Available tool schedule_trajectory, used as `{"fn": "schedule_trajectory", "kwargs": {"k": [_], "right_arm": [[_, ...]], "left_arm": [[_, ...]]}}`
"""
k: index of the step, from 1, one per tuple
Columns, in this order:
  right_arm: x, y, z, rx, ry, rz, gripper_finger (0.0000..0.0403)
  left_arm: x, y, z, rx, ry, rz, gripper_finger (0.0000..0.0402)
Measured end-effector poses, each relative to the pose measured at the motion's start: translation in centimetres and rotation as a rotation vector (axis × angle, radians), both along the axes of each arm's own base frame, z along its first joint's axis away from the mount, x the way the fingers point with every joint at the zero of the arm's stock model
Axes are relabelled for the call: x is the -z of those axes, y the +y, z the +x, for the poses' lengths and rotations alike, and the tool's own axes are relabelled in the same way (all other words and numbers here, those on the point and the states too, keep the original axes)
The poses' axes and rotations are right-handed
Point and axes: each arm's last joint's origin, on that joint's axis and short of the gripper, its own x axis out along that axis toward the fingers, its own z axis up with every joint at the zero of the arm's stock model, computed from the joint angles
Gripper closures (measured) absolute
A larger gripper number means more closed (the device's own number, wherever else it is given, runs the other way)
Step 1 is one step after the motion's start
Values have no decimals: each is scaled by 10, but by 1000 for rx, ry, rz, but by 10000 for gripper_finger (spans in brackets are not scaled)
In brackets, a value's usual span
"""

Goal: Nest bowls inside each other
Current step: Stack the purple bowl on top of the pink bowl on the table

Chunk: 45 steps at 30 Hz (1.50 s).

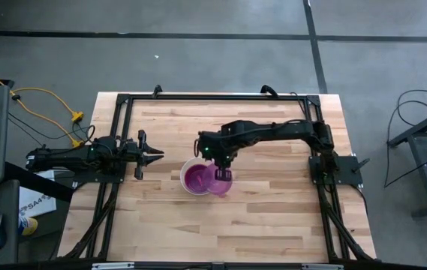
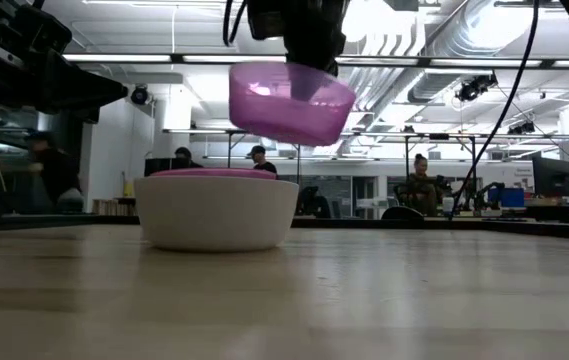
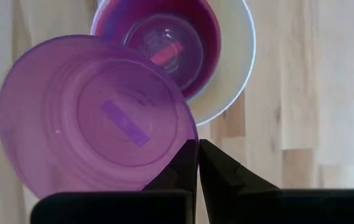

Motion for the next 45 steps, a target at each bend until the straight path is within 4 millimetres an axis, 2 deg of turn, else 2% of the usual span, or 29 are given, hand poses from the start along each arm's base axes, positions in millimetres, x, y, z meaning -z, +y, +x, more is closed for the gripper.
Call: {"fn": "schedule_trajectory", "kwargs": {"k": [13, 21, 29, 38, 45], "right_arm": [[-2, -8, 9, 50, -40, -1, 399], [-5, -8, 31, 56, -53, 19, 399], [10, -15, 51, 143, -49, 158, 399], [9, -24, 50, 257, -38, 176, 399], [11, -35, 46, 320, -11, 54, 399]], "left_arm": [[0, 0, 0, -1, 0, 0, 343], [0, 0, 0, 0, 0, 0, 343], [0, 0, 0, 0, 0, 0, 343], [0, 0, 0, -1, 0, 0, 343], [0, 0, 0, 0, 0, 0, 343]]}}
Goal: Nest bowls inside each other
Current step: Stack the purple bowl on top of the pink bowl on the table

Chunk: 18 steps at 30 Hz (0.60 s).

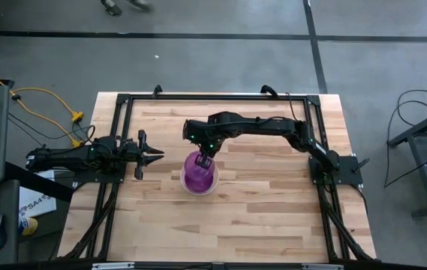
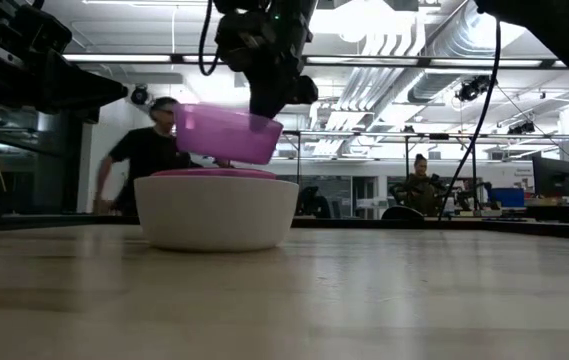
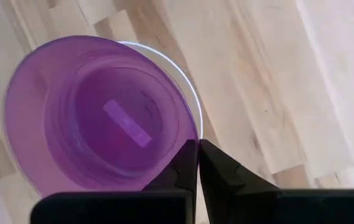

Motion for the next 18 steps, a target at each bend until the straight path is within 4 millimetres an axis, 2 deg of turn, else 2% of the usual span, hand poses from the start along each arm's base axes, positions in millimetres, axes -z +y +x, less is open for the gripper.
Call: {"fn": "schedule_trajectory", "kwargs": {"k": [12, 18], "right_arm": [[1, 4, -2, 74, 28, 161, 399], [16, 13, 9, 47, 20, 189, 399]], "left_arm": [[0, 0, 0, 0, 0, 0, 343], [0, 0, 0, 0, 0, 0, 343]]}}
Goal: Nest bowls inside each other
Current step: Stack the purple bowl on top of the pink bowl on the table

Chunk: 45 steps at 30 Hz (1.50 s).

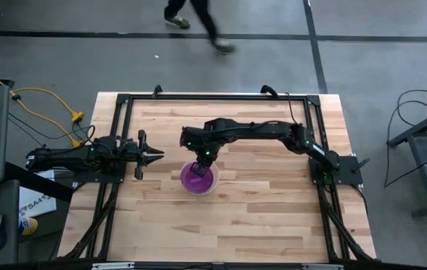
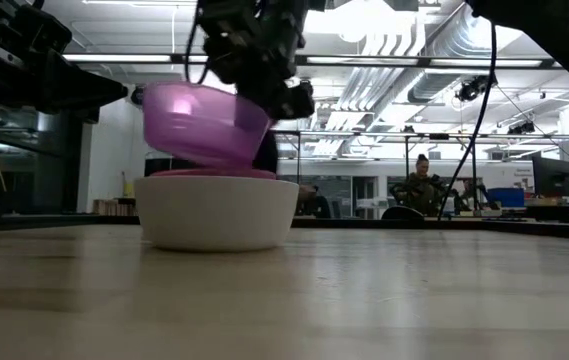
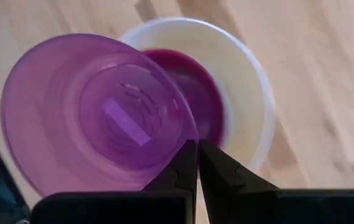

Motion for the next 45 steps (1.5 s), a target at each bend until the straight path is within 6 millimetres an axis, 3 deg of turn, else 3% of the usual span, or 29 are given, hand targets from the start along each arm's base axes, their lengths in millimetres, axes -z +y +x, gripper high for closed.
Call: {"fn": "schedule_trajectory", "kwargs": {"k": [27, 32, 45], "right_arm": [[6, -2, -2, -56, 37, -92, 399], [18, -1, 5, -64, 36, -67, 399], [23, -1, 6, -87, 50, -52, 399]], "left_arm": [[0, 0, 0, 0, 0, 0, 343], [0, 0, 0, 0, 0, 0, 343], [0, 0, 0, 0, 0, 0, 343]]}}
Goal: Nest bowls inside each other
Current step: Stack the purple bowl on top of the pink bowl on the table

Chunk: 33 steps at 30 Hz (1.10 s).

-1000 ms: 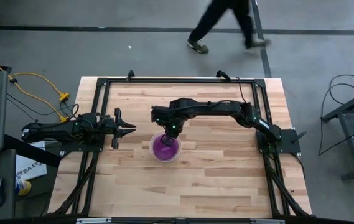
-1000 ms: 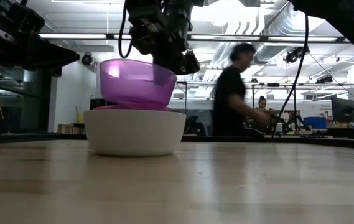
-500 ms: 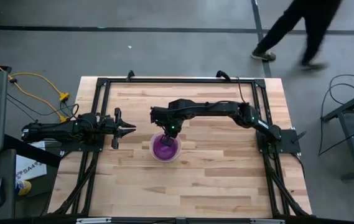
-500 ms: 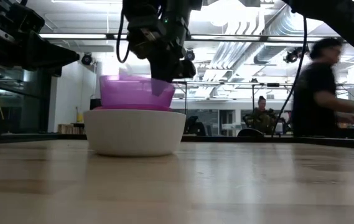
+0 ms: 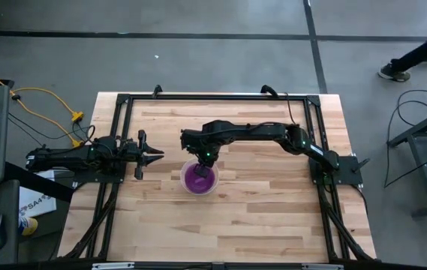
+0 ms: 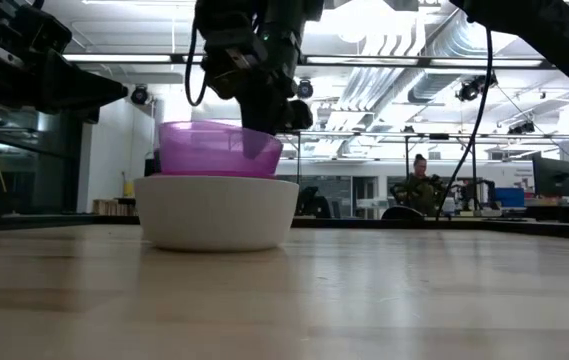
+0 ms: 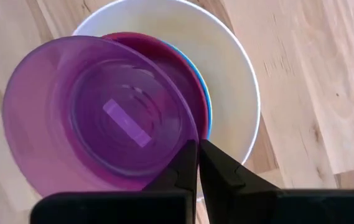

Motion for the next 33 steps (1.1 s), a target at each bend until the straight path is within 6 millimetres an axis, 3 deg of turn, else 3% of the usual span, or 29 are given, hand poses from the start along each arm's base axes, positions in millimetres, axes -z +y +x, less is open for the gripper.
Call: {"fn": "schedule_trajectory", "kwargs": {"k": [13, 33], "right_arm": [[11, 4, 6, -48, -7, 27, 398], [12, 16, 8, -131, -30, -18, 343]], "left_arm": [[0, 0, 0, 0, 0, 0, 343], [0, 0, 0, 0, 0, 0, 343]]}}
